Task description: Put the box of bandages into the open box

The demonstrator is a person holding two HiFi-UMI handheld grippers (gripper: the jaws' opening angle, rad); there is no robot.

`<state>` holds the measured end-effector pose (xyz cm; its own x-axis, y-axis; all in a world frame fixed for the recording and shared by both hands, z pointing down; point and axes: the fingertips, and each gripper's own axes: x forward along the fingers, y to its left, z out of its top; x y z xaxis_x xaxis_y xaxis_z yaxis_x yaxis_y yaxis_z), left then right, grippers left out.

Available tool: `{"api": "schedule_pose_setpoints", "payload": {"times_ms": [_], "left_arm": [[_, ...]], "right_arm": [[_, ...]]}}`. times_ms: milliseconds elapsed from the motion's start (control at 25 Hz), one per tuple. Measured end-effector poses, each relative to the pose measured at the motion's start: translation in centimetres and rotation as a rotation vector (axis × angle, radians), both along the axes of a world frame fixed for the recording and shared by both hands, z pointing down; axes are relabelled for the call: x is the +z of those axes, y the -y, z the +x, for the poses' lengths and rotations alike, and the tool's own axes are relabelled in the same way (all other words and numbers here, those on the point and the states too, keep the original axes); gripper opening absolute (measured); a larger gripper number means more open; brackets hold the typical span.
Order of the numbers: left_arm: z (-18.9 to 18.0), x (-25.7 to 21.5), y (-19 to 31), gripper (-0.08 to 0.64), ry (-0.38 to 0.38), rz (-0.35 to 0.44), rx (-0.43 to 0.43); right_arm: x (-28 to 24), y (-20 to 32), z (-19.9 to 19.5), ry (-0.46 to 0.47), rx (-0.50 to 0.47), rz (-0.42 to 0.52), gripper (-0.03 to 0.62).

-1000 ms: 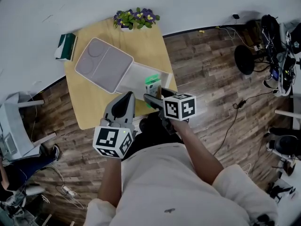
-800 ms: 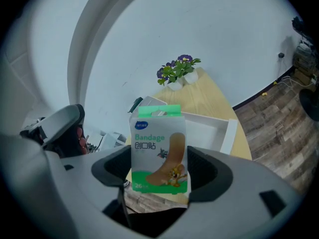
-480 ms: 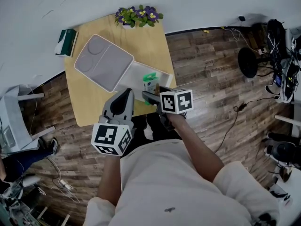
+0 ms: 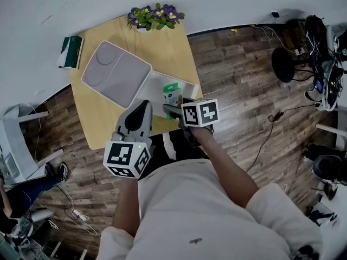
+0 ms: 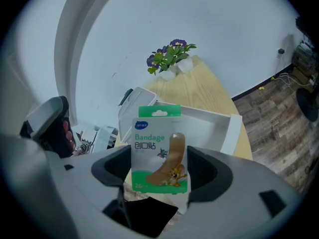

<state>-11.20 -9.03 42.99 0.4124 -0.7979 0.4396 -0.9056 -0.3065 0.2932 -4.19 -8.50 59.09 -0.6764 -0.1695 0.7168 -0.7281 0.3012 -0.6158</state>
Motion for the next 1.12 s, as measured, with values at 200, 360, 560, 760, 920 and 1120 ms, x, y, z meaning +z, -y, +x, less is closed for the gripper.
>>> {"api": "schedule_pose_setpoints", "payload": {"times_ms": [200,360,560,760,920,1120], "left_arm": [[-0.1,0.5,1.1,0.006,-0.009,-0.007,0.043],[0.0,1.0,1.4,0.006,-0.017,-0.020,0.077],[0.0,1.5,1.6,0.006,-0.031,-0.032,0.100],[-0.5,2.1,2.0,0.006,-0.040,-0.048,0.113],[-0.8,2.5,2.1,0.006,-0.044,-0.060,0.121],[-1.2,3.2,2.4,0.006,-0.048,-0.074,0.126]], "right_arm": [[1.0,0.6,0.1,-0.067,0.015,0.000,0.353],[1.6,0.6,-0.3,-0.100,0.012,-0.005,0.353],[2.5,0.7,-0.7,-0.143,0.002,-0.002,0.353],[3.2,0.9,-1.2,-0.173,-0.003,-0.013,0.354],[3.8,1.2,-1.3,-0.197,0.003,-0.021,0.354],[4.4,1.5,-1.6,-0.226,-0.010,-0.019,0.354]]}}
